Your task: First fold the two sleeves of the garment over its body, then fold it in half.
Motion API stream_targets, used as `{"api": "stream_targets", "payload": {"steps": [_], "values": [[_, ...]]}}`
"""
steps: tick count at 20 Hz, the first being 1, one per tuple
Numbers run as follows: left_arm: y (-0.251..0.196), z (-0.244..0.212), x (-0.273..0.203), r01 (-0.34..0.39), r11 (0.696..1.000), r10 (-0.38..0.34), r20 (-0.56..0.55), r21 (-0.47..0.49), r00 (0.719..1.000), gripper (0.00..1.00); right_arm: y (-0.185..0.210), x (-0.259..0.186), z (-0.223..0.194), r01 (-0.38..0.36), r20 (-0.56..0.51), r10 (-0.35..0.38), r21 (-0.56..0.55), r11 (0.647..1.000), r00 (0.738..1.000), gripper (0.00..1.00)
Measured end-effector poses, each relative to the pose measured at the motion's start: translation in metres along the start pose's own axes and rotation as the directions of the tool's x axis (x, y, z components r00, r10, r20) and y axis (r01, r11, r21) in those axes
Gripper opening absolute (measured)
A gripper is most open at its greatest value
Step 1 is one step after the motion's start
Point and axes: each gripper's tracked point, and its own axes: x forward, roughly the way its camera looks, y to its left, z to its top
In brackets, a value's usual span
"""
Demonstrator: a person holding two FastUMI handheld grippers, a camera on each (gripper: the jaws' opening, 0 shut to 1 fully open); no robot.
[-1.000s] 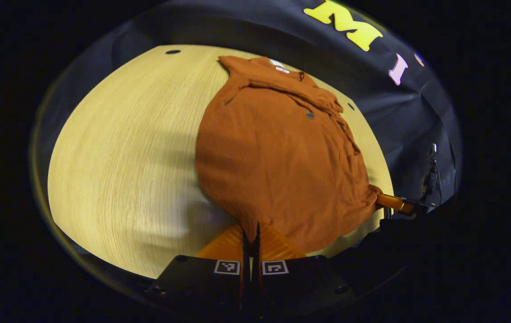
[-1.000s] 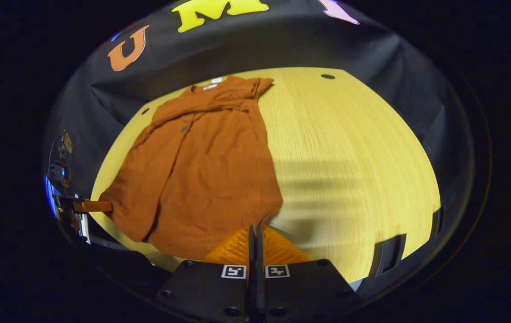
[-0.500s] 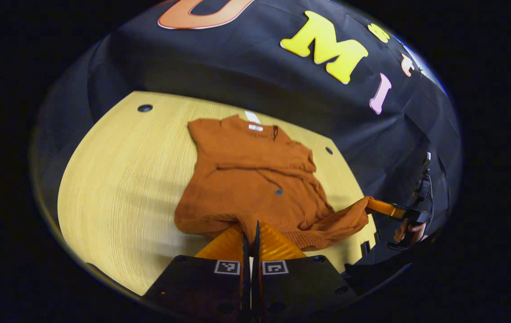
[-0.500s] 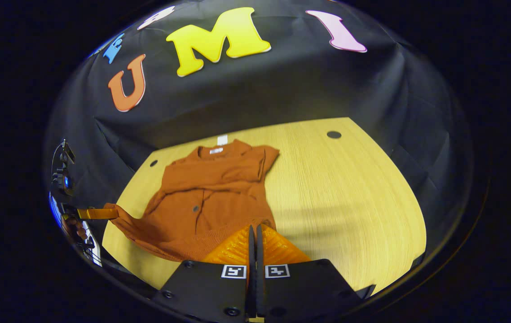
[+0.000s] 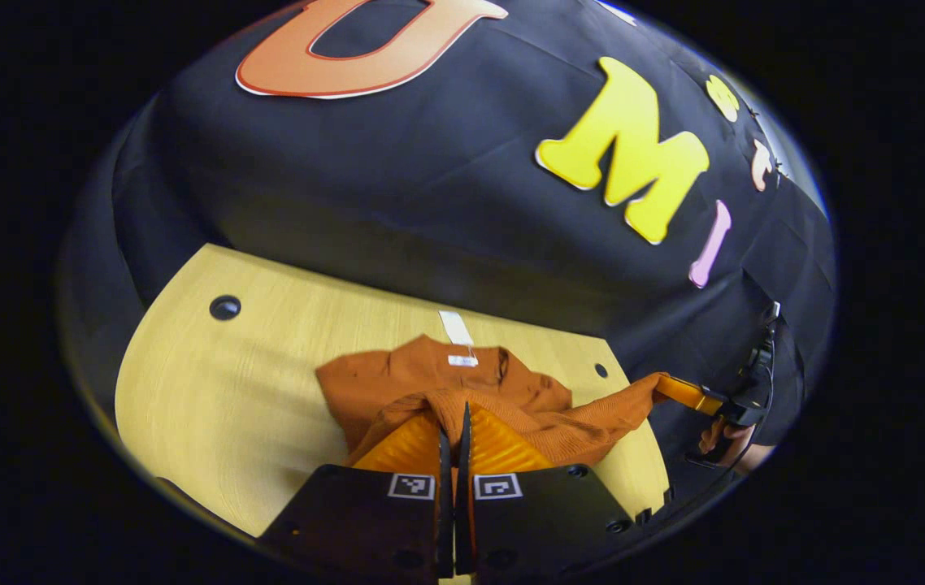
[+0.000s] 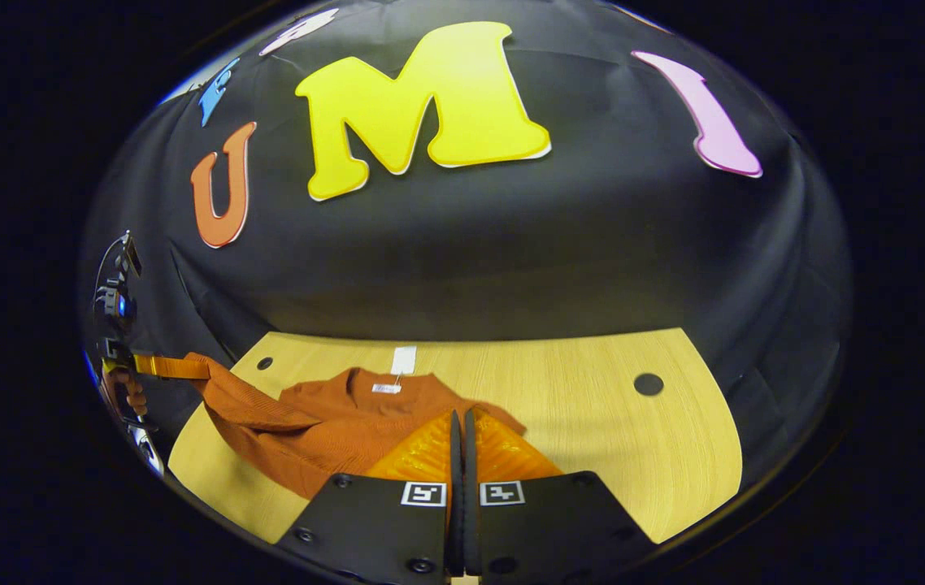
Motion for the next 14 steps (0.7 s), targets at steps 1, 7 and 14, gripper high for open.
{"api": "stream_targets", "payload": {"steps": [1, 7, 14], "values": [[0.009, 0.007, 0.019, -0.015, 1.000, 0.016, -0.006, 0.002, 1.000, 0.04, -0.001, 0.026, 0.005, 0.002, 0.012, -0.001, -0.022, 1.000, 1.000, 0.00], [0.071, -0.006, 0.113, -0.131, 0.983, 0.144, -0.089, 0.131, 0.986, 0.04, -0.007, 0.143, -0.036, 0.016, -0.067, -0.022, -0.091, 0.996, 0.997, 0.00], [0.092, -0.005, 0.165, -0.214, 0.945, 0.226, -0.022, 0.247, 0.974, 0.10, -0.038, 0.189, -0.068, 0.085, -0.080, -0.094, -0.106, 0.991, 0.992, 0.12]]}}
